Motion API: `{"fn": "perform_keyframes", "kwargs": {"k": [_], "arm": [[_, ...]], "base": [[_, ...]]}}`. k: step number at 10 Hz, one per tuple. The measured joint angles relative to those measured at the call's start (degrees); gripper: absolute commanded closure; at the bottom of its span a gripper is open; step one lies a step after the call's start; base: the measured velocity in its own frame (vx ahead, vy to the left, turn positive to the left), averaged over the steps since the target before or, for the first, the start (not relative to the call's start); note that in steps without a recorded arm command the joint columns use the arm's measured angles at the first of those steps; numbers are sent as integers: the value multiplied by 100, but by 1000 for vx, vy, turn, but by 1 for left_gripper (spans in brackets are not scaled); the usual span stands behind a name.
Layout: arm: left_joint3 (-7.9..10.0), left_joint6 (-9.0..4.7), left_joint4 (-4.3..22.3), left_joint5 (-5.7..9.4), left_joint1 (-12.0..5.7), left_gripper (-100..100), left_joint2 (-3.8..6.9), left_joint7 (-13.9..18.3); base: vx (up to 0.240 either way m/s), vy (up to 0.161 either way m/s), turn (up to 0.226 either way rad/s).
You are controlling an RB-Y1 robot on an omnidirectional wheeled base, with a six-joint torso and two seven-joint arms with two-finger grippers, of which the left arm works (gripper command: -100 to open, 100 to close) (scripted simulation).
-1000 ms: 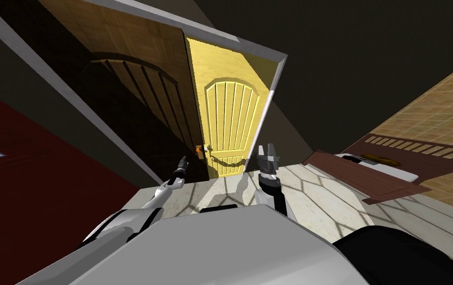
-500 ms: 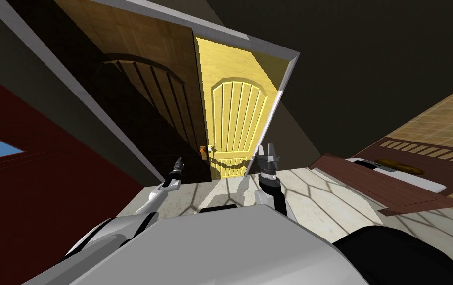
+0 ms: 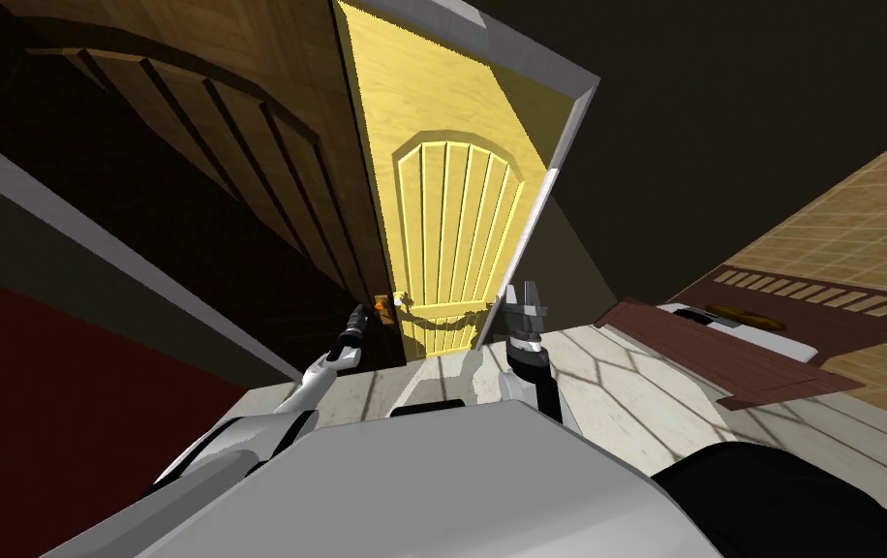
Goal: Pull the door open
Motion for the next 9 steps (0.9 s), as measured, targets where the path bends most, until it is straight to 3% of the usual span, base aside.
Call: {"fn": "perform_keyframes", "kwargs": {"k": [1, 2, 3, 9], "arm": [[-99, -114, 178, -27, -159, -100, -32, 63], [-110, -73, -29, -31, -92, -100, -86, 59], [-109, -47, -65, -31, -82, 100, -94, 48], [-126, -67, -27, -37, -92, 100, -108, 56]], "base": [[148, -113, -79], [55, -55, 10], [-1, 6, -6], [-31, 23, 12]]}}
